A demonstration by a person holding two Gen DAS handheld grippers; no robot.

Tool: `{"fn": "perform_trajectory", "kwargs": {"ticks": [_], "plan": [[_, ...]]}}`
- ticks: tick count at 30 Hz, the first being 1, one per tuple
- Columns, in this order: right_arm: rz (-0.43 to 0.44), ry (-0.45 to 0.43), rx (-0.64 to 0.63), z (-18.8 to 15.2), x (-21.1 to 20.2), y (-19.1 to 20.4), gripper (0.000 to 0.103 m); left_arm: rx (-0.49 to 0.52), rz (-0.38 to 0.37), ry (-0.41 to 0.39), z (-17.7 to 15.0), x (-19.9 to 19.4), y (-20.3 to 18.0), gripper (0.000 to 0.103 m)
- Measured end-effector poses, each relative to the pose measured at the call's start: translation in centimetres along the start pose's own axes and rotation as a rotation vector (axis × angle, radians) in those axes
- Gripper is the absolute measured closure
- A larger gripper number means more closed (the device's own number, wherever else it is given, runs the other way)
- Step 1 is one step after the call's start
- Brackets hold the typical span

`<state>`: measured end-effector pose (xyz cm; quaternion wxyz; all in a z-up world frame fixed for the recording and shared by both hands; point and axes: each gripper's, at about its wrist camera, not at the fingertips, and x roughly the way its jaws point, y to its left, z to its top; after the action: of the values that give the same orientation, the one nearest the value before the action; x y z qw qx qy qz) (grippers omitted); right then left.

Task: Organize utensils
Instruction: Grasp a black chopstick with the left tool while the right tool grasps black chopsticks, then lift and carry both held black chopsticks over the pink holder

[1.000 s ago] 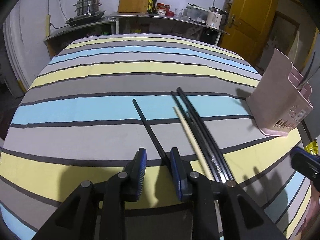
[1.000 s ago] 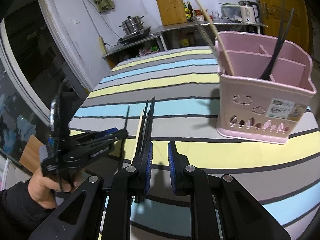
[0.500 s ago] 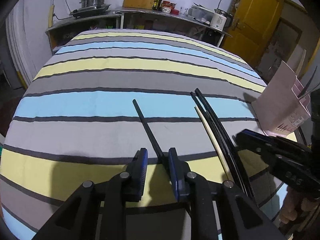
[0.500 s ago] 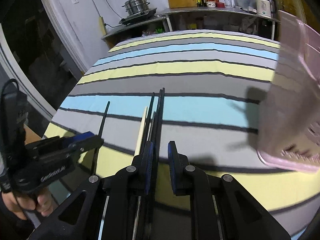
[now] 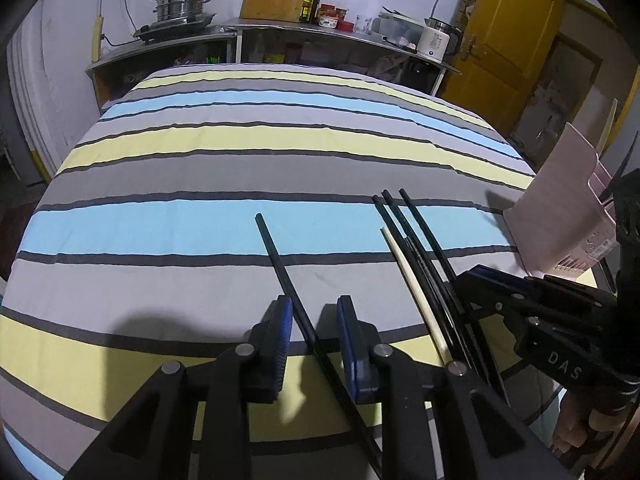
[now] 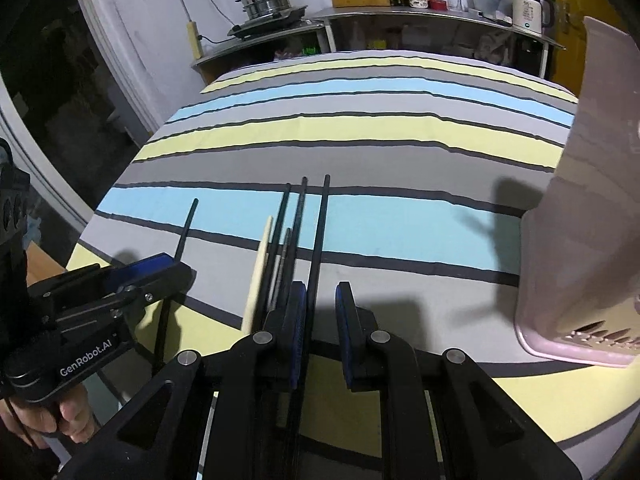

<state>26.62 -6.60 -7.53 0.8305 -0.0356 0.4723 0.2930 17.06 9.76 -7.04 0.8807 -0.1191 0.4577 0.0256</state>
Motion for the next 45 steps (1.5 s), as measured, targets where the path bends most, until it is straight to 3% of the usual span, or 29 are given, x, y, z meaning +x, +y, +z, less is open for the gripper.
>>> {"fn": "perform_trajectory", "kwargs": {"ticks": [11, 16, 25, 45], "plan": [[-0.056, 0.011, -0.051, 1.5, 1.4, 1.2, 0.087, 0.022, 0.03, -0.006, 0.3, 0.4, -0.6, 0.081], [-0.077, 0.01, -0.062, 1.7, 1.6, 1.2, 0.096, 0.042, 0.074, -0.018, 0.5, 0.6, -0.7, 0.092], [-0.017, -0.026, -0.031, 1.8, -0.4, 1.0, 0.097, 0.01, 0.007, -0.024, 1.0, -0.2, -0.1, 0.097], [0.052, -0.227, 0.004, 1.9, -11.2, 0.8, 0.098, 0.049, -0.123, -0.18, 3.5, -10.7, -1.7, 0.098]]}}
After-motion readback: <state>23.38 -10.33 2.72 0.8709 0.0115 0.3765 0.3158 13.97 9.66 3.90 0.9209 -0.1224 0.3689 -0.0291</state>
